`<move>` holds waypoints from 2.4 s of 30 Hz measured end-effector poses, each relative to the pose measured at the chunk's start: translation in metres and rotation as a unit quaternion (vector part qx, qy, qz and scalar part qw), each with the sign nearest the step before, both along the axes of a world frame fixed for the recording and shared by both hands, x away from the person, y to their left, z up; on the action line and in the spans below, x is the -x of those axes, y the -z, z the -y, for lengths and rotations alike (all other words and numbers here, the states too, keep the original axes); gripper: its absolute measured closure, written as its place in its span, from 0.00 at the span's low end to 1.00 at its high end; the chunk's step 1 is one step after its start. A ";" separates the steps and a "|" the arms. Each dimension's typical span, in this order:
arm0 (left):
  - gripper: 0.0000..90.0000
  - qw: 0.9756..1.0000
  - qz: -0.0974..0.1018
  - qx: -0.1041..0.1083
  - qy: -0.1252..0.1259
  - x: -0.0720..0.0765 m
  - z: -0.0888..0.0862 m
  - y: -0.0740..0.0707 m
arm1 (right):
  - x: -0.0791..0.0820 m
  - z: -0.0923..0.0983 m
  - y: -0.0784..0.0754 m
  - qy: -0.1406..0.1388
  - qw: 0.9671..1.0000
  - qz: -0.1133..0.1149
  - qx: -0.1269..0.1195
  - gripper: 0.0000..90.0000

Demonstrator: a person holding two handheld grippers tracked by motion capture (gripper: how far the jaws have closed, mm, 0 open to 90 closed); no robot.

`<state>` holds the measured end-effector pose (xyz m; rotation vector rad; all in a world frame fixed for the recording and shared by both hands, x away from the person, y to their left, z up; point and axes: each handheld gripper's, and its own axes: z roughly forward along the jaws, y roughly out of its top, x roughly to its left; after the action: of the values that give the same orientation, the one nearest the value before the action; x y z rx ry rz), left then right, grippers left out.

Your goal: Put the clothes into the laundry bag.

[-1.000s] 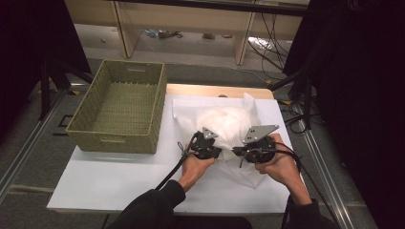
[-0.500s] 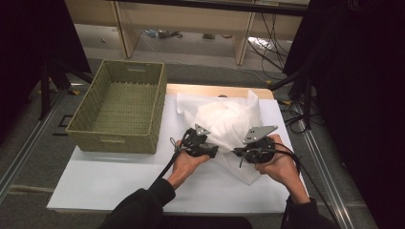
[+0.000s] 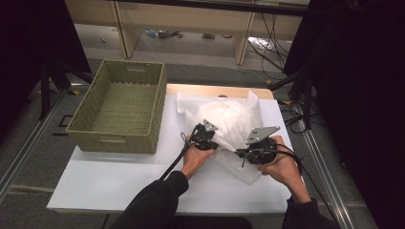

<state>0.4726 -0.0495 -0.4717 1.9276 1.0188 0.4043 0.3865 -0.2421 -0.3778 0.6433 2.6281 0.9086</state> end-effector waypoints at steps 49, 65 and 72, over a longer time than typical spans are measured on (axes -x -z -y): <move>0.76 0.986 -0.012 -0.129 0.104 0.101 -0.112 -0.002 | -0.006 -0.007 0.011 0.016 0.999 -0.003 0.028 1.00; 0.56 0.987 -0.073 -0.131 0.052 0.055 -0.059 0.000 | -0.006 -0.013 0.012 0.006 1.000 -0.004 0.026 1.00; 0.78 0.983 -0.085 -0.143 0.077 0.059 -0.066 0.004 | -0.006 -0.014 0.013 0.005 1.000 0.001 0.028 1.00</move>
<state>0.4140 0.0163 -0.4757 2.3147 0.9521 0.3140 0.3927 -0.2286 -0.3909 0.6410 2.6359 0.8288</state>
